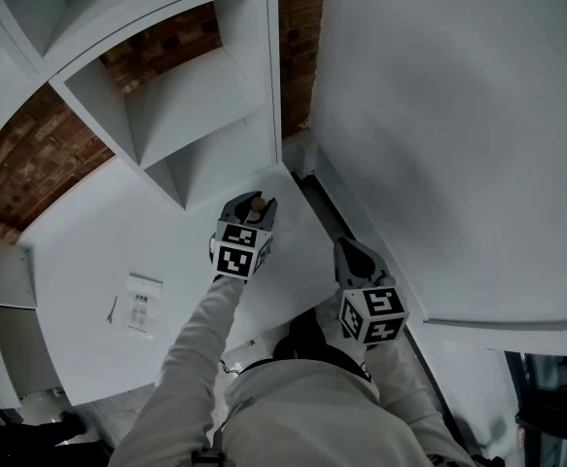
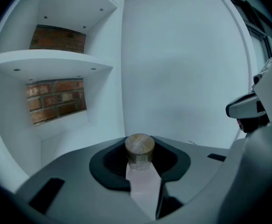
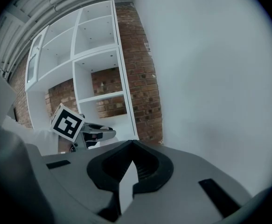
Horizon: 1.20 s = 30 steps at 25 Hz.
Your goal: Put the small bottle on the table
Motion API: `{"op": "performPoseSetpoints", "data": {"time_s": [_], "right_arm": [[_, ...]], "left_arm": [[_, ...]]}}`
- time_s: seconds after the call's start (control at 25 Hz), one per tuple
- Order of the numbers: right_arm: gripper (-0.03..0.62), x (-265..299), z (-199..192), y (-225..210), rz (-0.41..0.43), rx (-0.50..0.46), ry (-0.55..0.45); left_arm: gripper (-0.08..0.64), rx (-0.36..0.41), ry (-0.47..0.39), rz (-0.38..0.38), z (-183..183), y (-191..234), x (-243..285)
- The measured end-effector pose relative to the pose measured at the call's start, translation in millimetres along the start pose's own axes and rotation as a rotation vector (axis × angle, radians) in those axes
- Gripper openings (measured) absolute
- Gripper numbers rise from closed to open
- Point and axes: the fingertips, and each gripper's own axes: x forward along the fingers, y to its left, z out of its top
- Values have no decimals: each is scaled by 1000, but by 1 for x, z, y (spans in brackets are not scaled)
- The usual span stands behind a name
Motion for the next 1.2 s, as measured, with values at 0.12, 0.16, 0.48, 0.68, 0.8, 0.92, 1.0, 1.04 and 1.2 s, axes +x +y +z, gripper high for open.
{"op": "performPoseSetpoints", "data": {"time_s": [0.12,0.16,0.48,0.68,0.8,0.92,1.0,1.04,1.2], "right_arm": [[28,4,0,-5,2,3,7],[28,5,-1,-6,2,3,11],[28,16,1,-17,4,5,23],[28,17,3,-26,-6,18,25],[28,20,3,-29,-9,21,26],[28,22,3,-32,-13,24,31],[28,23,3,-33,-14,24,33],[28,23,4,-34,-13,24,33],[28,25,3,-37,-13,24,37]], "left_arm": [[129,7,12,5,2,4,18],[129,12,18,8,2,5,24],[129,12,34,26,7,21,63],[129,-2,47,35,7,29,81],[129,-17,38,42,10,35,87],[130,-19,37,43,12,39,93],[129,-18,36,43,14,40,97],[130,-17,34,43,15,41,98],[130,-12,26,45,17,42,103]]}}
